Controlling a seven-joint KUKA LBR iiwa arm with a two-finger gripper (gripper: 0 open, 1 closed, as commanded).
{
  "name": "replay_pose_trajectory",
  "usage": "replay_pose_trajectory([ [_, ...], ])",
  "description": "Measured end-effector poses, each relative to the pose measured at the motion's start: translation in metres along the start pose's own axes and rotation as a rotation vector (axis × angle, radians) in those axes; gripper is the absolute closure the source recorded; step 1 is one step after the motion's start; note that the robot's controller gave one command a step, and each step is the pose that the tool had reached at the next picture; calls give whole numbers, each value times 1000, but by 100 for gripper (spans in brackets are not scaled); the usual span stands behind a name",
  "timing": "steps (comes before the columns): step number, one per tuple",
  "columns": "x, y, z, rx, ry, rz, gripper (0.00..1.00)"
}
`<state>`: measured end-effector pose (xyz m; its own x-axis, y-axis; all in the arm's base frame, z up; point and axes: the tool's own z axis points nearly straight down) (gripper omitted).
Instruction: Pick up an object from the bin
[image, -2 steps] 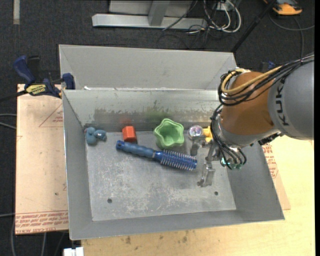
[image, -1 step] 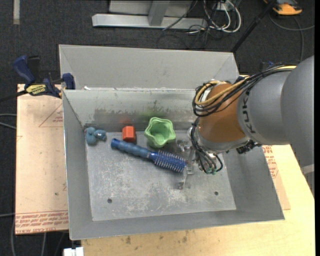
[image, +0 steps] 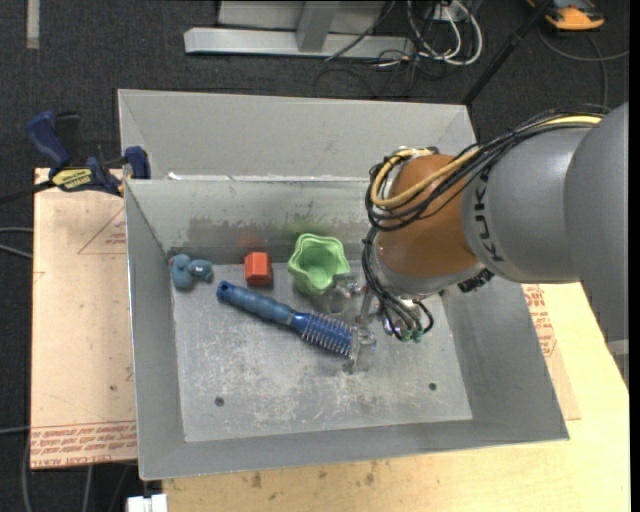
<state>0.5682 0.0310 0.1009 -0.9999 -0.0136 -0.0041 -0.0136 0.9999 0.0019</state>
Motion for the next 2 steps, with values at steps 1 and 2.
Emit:
replay_pose_trajectory([
  [1,-10,10,1,1,2,196,0],
  [2,-8,14,32,1,5,349,0],
])
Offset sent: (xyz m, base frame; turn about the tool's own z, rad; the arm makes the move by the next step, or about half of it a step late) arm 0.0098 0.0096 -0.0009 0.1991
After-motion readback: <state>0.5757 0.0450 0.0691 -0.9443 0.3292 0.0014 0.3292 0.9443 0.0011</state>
